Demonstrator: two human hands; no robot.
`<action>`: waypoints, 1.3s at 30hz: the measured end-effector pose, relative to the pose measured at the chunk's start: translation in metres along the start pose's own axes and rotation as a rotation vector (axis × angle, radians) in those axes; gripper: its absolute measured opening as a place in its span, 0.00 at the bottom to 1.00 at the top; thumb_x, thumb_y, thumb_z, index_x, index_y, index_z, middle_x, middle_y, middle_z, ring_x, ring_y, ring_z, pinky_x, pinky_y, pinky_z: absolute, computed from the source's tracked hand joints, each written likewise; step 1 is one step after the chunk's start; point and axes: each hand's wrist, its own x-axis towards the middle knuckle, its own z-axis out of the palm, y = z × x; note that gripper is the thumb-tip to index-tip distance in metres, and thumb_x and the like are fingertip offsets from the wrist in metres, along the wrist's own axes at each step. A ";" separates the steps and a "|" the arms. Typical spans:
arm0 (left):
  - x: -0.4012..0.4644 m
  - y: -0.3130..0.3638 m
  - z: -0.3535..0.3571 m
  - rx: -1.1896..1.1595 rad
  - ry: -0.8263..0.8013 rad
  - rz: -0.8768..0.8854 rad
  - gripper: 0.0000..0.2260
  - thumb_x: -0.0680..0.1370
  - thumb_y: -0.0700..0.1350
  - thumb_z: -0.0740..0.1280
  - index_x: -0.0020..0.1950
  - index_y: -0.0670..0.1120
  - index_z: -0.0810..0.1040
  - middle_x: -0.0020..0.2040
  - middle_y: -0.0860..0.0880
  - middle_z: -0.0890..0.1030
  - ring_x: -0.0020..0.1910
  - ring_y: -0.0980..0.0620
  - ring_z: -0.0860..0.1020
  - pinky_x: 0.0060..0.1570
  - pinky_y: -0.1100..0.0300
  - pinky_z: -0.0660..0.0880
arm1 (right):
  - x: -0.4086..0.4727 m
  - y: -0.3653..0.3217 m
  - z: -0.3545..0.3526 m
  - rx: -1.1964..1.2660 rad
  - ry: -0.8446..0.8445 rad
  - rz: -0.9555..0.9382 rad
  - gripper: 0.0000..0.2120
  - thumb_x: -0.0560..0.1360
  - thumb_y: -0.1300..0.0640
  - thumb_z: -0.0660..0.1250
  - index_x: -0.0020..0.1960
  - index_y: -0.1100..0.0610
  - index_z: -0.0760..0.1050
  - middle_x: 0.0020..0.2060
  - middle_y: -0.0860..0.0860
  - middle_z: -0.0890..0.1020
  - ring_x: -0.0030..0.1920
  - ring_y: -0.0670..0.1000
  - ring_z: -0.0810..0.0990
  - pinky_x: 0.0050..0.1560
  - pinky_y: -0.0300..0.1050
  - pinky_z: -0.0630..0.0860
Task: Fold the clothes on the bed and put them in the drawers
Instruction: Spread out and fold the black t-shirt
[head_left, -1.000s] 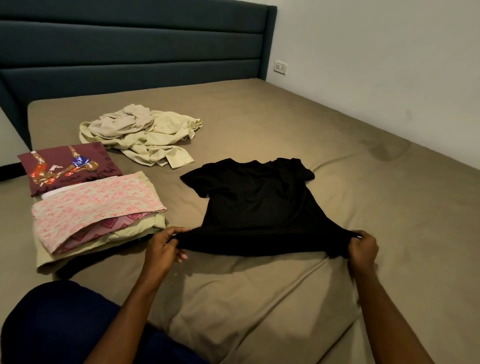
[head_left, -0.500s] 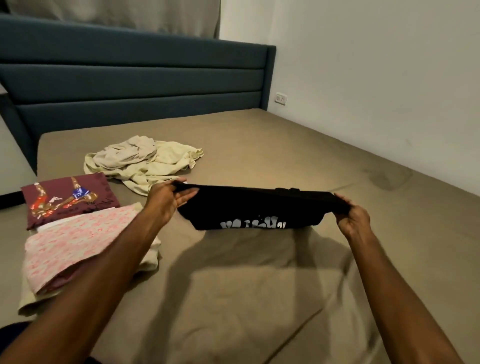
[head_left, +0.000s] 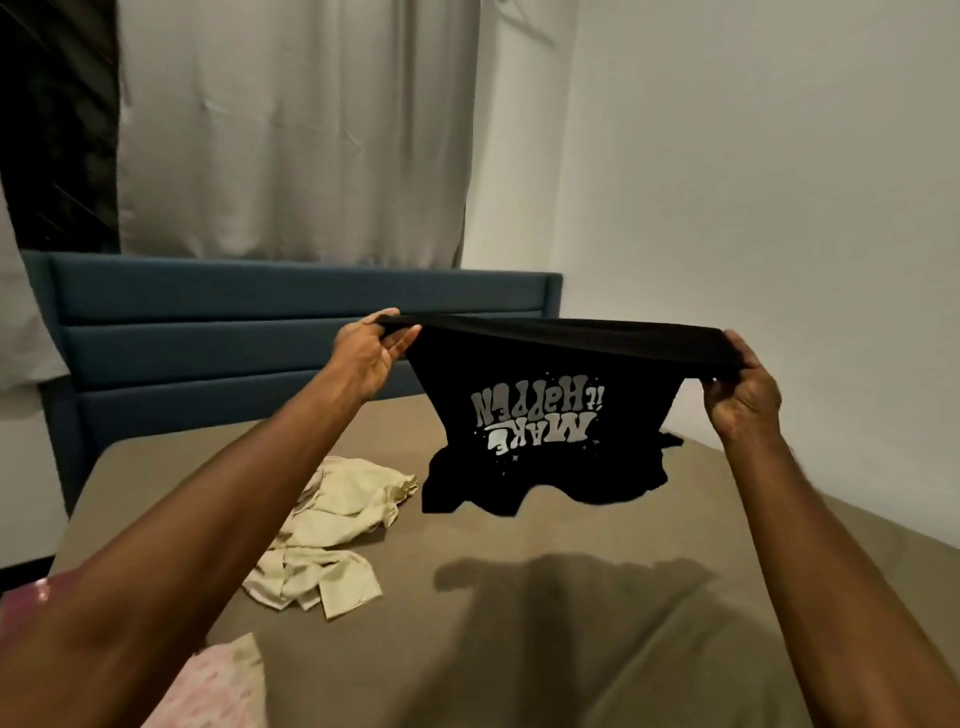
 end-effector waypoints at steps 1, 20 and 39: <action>-0.009 0.003 0.003 0.031 -0.013 -0.008 0.15 0.85 0.30 0.53 0.46 0.36 0.78 0.46 0.39 0.79 0.35 0.46 0.84 0.35 0.60 0.82 | -0.002 -0.007 -0.004 0.008 0.011 -0.014 0.16 0.78 0.69 0.62 0.63 0.65 0.81 0.56 0.59 0.86 0.52 0.57 0.87 0.56 0.49 0.83; -0.369 -0.128 -0.321 0.914 -0.135 -0.747 0.12 0.83 0.30 0.55 0.53 0.33 0.79 0.37 0.32 0.82 0.26 0.43 0.81 0.25 0.61 0.75 | -0.429 -0.014 -0.349 -0.834 0.327 0.291 0.17 0.71 0.81 0.59 0.52 0.69 0.80 0.40 0.55 0.88 0.36 0.50 0.86 0.39 0.42 0.84; -0.426 -0.137 -0.333 1.434 -0.397 -1.104 0.12 0.80 0.35 0.59 0.47 0.41 0.81 0.39 0.40 0.85 0.33 0.46 0.85 0.32 0.59 0.80 | -0.504 -0.032 -0.384 -1.405 0.178 0.254 0.21 0.67 0.76 0.60 0.39 0.56 0.86 0.41 0.53 0.87 0.48 0.54 0.85 0.53 0.51 0.81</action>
